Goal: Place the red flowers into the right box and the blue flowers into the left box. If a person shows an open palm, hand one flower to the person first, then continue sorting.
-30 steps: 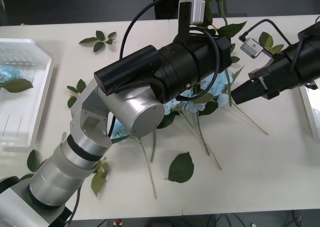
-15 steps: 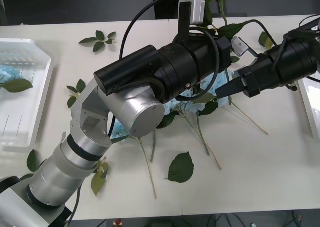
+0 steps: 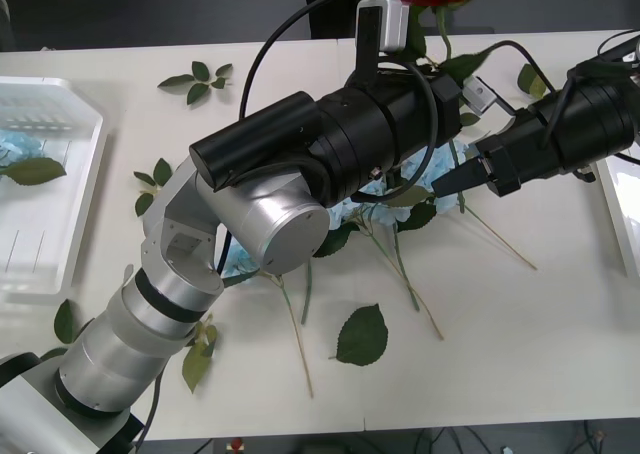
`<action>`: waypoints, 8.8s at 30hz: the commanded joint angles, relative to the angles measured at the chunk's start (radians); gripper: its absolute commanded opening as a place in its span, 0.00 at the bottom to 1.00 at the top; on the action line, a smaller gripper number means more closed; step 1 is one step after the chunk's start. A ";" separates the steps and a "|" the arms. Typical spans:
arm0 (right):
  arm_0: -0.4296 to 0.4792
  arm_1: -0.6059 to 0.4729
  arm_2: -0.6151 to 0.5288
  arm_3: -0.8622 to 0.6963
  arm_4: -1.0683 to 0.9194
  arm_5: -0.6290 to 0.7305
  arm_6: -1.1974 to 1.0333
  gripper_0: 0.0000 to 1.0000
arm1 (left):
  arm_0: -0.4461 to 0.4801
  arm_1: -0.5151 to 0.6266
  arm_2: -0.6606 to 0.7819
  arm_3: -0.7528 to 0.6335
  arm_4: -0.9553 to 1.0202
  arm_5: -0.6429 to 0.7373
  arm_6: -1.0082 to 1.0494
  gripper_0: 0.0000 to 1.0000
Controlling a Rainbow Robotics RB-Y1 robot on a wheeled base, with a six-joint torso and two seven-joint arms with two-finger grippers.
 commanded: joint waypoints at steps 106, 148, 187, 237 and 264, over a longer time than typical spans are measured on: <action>-0.028 -0.209 0.252 -0.166 0.869 -0.232 -0.233 1.00 | 0.356 0.199 -0.045 -0.177 -0.273 0.785 0.351 1.00; 0.001 0.039 0.221 -0.069 0.956 -0.490 -0.299 1.00 | 0.299 0.163 -0.127 -0.005 -0.380 0.682 0.311 0.16; -0.014 0.058 0.167 0.038 0.912 -0.499 -0.244 0.00 | 0.194 0.679 0.990 -0.061 0.074 1.394 -0.620 0.00; -0.160 0.383 0.032 -0.180 -0.285 -0.561 0.359 0.00 | 0.454 0.693 0.892 -0.016 0.899 0.772 -0.717 1.00; -0.160 0.395 0.077 -0.187 -0.289 -0.631 0.345 0.00 | 0.502 0.358 0.418 -0.407 0.805 0.268 -0.637 1.00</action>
